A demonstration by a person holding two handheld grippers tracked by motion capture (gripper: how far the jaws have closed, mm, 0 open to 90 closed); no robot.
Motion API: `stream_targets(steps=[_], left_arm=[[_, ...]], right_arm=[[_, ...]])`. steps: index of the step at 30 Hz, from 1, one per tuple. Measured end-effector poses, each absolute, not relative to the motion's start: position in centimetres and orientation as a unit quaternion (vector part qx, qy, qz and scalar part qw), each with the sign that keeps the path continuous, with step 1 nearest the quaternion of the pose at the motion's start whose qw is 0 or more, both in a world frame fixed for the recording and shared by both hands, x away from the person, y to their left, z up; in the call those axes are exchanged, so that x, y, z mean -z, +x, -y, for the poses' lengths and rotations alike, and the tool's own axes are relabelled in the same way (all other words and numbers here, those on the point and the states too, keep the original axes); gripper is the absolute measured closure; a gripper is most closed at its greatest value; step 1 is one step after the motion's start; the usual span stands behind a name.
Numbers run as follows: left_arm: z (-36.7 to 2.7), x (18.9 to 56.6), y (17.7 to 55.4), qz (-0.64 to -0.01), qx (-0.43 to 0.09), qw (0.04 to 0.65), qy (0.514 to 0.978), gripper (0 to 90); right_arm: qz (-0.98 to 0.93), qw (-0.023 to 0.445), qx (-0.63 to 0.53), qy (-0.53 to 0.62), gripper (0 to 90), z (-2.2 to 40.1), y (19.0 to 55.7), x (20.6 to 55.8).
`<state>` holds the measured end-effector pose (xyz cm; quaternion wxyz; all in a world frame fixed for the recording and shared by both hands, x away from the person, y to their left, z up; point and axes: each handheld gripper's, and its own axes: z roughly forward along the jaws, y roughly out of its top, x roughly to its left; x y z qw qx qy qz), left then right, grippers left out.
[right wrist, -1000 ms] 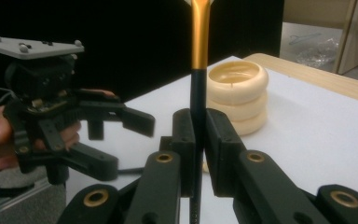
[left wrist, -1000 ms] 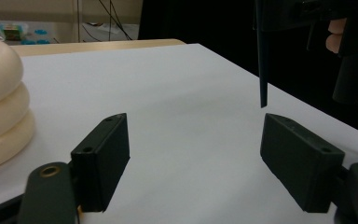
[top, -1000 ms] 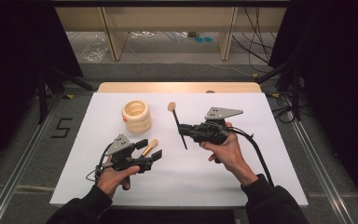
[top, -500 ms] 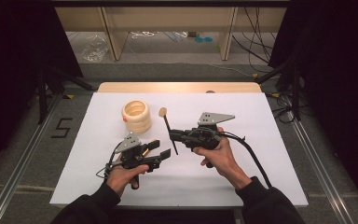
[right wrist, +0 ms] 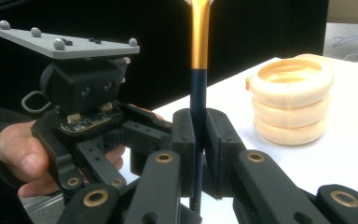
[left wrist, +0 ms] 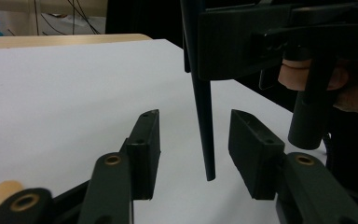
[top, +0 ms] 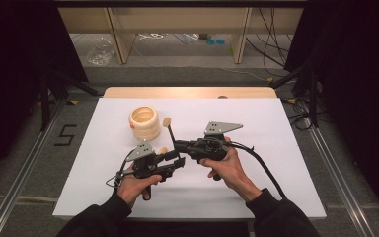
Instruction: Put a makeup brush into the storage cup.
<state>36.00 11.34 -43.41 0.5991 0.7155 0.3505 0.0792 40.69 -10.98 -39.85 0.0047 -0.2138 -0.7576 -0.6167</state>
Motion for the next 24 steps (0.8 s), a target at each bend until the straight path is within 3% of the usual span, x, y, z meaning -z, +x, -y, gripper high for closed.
stream_targets(steps=[24], left_arm=[[-11.44,43.05,36.13,-0.361,-0.068,0.608,0.704,80.1]], right_arm=[[0.762,0.013,0.609,-0.222,82.9,10.77,40.49,40.27]])
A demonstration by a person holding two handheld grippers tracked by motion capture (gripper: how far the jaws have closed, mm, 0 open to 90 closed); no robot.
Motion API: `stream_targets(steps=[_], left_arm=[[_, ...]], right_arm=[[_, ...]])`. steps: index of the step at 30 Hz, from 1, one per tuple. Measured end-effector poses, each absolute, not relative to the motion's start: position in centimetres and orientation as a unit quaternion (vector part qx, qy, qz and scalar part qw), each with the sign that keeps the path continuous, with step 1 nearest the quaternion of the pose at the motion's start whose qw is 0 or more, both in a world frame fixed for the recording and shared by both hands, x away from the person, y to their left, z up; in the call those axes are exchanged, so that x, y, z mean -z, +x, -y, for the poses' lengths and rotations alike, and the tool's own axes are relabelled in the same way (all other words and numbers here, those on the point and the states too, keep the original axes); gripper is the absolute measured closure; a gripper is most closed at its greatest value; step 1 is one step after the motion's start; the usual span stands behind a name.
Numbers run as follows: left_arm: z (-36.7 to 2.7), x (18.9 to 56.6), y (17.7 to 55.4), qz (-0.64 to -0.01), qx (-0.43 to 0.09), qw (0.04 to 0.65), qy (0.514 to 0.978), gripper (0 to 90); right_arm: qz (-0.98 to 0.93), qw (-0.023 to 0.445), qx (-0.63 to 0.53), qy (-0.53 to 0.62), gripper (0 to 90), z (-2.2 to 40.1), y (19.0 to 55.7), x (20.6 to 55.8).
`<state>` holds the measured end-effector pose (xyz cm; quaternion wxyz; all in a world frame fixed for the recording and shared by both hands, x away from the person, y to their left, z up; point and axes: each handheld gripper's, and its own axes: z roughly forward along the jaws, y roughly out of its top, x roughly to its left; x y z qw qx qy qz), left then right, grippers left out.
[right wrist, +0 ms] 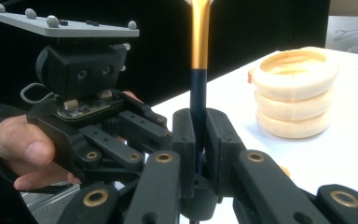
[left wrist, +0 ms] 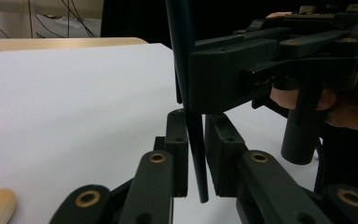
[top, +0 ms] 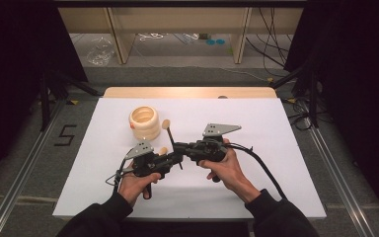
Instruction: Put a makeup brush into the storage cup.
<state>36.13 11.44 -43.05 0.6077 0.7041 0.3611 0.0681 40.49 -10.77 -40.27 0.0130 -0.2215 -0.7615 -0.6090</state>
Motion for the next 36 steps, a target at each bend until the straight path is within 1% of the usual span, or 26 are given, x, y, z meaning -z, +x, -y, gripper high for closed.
stream_targets(steps=[6,12,13,14,17,19,22,23,24,26,30,31,33,34,36], left_arm=[[-11.8,43.1,36.4,-0.358,-0.068,0.609,0.704,83.4],[-11.8,43.2,36.5,-0.356,-0.068,0.607,0.707,84.0],[-11.8,43.2,36.4,-0.363,-0.066,0.606,0.705,84.0],[-11.8,43.2,36.4,-0.361,-0.066,0.606,0.706,84.0],[-12.1,43.2,36.6,-0.361,-0.076,0.600,0.710,84.0],[-12.3,43.3,36.7,-0.356,-0.085,0.596,0.715,84.0],[-12.7,43.2,36.9,-0.359,-0.098,0.591,0.716,84.0],[-12.8,43.2,36.9,-0.357,-0.102,0.591,0.716,84.1],[-12.9,43.2,36.9,-0.365,-0.106,0.588,0.714,84.0],[-13.3,43.1,37.1,-0.359,-0.115,0.587,0.717,84.0],[-14.0,42.9,37.4,-0.366,-0.131,0.584,0.713,84.0],[-14.1,42.9,37.4,-0.366,-0.135,0.584,0.712,84.0],[-14.4,42.8,37.5,-0.377,-0.138,0.583,0.706,84.0],[-14.6,42.7,37.6,-0.375,-0.142,0.583,0.706,84.0],[-15.0,42.6,37.9,-0.372,-0.150,0.583,0.706,84.0]], right_arm=[[0.761,0.010,0.610,-0.220,83.1,10.8,40.5,40.2],[0.763,0.012,0.607,-0.221,83.0,10.8,40.5,40.3],[0.763,0.012,0.607,-0.223,82.5,10.9,40.5,40.3],[0.764,0.010,0.605,-0.222,80.0,10.9,40.5,40.2],[0.763,0.002,0.600,-0.242,61.9,11.1,40.5,39.8],[0.761,-0.003,0.598,-0.250,56.2,11.4,40.5,39.5],[0.766,-0.032,0.587,-0.259,47.9,12.0,40.5,39.1],[0.767,-0.038,0.584,-0.262,45.9,12.1,40.5,39.0],[0.770,-0.050,0.579,-0.263,43.8,12.3,40.4,38.9],[0.778,-0.079,0.564,-0.264,40.6,12.7,40.3,38.8],[0.792,-0.120,0.535,-0.270,35.4,13.3,40.1,38.9],[0.789,-0.127,0.536,-0.273,35.4,13.5,40.1,39.0],[0.777,-0.121,0.547,-0.288,33.8,14.1,40.0,39.4],[0.776,-0.120,0.544,-0.295,31.9,14.3,40.0,39.6],[0.776,-0.125,0.535,-0.310,31.0,15.1,40.0,40.0]])
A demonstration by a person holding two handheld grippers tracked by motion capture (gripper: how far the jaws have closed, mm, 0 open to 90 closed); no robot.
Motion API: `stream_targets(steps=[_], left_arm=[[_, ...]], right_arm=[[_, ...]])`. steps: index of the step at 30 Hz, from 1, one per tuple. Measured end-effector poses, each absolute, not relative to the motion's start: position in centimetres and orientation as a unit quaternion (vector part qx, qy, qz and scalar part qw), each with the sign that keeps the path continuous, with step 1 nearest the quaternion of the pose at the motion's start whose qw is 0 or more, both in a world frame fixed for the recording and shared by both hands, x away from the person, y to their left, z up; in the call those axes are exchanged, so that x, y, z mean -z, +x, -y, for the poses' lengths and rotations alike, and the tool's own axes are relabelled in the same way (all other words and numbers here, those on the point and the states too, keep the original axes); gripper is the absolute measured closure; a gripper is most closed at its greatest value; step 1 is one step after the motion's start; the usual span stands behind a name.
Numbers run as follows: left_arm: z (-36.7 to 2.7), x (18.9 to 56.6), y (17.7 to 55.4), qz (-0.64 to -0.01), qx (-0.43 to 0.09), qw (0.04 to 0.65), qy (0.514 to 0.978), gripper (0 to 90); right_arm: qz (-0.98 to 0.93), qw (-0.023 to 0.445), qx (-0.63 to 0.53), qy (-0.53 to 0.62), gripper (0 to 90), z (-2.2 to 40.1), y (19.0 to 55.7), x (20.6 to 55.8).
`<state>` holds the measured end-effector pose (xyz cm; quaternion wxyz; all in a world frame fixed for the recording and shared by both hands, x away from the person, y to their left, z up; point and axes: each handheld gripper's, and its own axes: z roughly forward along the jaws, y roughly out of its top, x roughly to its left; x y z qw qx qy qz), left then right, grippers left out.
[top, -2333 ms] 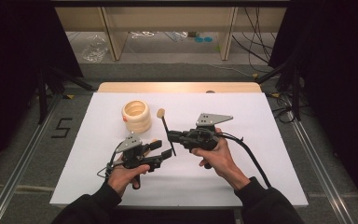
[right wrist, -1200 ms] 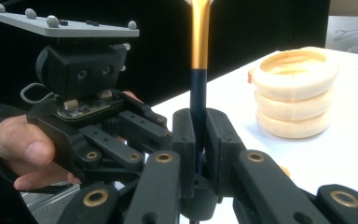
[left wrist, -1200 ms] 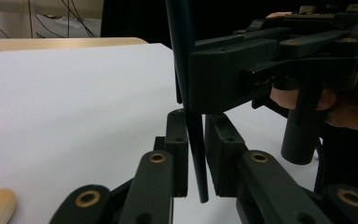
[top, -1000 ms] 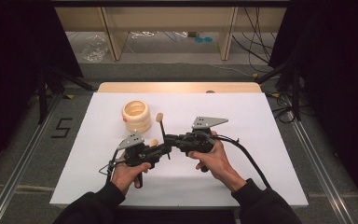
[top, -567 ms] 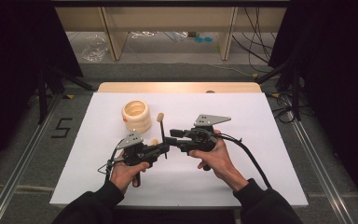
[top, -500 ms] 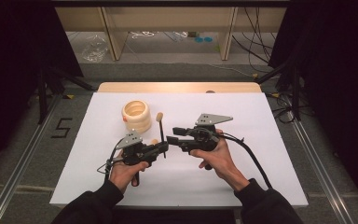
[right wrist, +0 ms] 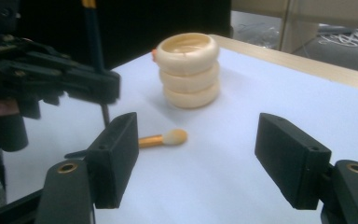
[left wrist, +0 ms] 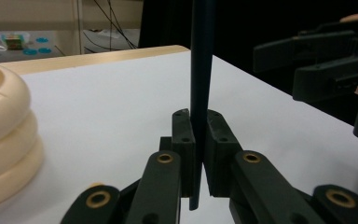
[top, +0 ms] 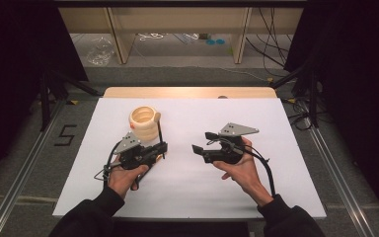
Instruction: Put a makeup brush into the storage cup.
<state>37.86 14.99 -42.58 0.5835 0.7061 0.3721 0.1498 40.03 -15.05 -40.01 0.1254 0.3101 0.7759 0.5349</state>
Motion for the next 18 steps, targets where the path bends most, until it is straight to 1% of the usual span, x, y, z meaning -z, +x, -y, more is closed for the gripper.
stream_targets(steps=[1,4,7,8,18], left_arm=[[-15.2,42.5,37.9,-0.375,-0.152,0.582,0.705,84.0],[-15.6,42.4,38.2,-0.376,-0.160,0.580,0.704,84.0],[-16.0,42.3,38.4,-0.384,-0.164,0.580,0.699,84.0],[-16.1,42.3,38.5,-0.383,-0.167,0.580,0.699,84.0],[-17.1,42.0,39.2,-0.395,-0.178,0.579,0.691,84.0]], right_arm=[[-0.772,0.123,-0.536,0.319,30.1,15.4,40.0,40.2],[-0.774,0.135,-0.520,0.335,26.0,16.3,40.0,40.5],[-0.775,0.155,-0.511,0.337,25.7,16.9,39.8,40.6],[-0.776,0.151,-0.512,0.336,25.7,17.0,39.7,40.7],[-0.785,0.179,-0.484,0.344,25.0,18.5,39.2,41.6]])
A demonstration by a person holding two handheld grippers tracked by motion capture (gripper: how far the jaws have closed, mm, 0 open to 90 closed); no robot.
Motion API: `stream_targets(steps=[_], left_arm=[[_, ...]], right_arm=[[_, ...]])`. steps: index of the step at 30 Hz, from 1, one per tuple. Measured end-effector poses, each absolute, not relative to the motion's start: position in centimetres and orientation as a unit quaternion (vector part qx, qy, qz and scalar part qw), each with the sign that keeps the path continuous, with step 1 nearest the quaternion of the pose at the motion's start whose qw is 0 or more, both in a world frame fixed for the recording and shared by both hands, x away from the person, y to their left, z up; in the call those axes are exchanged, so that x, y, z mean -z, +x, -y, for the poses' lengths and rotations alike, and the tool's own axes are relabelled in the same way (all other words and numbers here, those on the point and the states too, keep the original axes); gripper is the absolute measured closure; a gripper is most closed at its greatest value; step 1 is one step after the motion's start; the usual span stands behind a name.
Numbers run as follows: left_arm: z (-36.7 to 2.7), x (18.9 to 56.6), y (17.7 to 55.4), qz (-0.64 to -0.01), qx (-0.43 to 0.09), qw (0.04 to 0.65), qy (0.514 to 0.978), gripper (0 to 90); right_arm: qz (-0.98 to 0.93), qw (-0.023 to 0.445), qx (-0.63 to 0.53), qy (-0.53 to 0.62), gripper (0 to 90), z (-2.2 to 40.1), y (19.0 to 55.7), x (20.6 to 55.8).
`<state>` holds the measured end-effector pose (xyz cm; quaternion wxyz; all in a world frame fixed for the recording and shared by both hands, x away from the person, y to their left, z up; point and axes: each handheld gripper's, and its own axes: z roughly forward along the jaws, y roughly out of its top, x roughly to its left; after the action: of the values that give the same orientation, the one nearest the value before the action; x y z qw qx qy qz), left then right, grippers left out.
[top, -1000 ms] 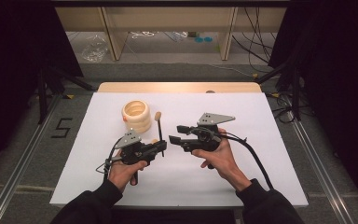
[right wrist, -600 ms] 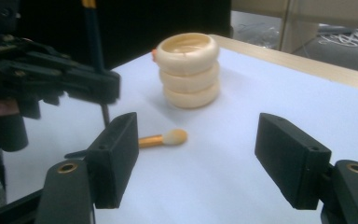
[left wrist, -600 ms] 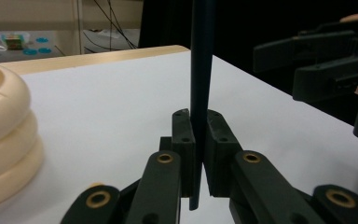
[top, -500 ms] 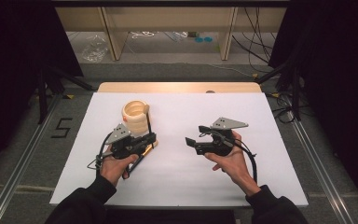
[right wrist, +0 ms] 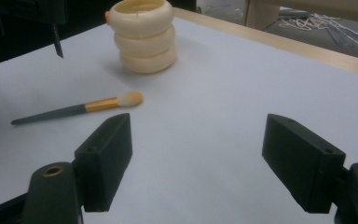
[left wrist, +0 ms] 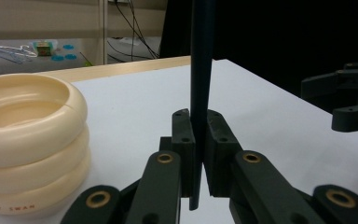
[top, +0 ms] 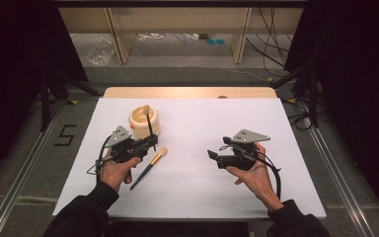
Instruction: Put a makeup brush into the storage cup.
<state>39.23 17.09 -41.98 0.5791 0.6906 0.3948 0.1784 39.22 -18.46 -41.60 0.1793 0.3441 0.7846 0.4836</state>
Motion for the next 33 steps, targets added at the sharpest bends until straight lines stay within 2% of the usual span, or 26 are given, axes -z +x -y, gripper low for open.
stream_targets(steps=[21,33], left_arm=[[-19.6,39.7,41.2,-0.423,-0.208,0.588,0.657,84.0],[-20.5,38.9,43.6,-0.435,-0.234,0.581,0.648,84.0]], right_arm=[[-0.791,0.173,-0.469,0.351,23.4,20.0,38.6,42.5],[-0.792,0.173,-0.467,0.354,23.3,20.0,38.6,42.7]])
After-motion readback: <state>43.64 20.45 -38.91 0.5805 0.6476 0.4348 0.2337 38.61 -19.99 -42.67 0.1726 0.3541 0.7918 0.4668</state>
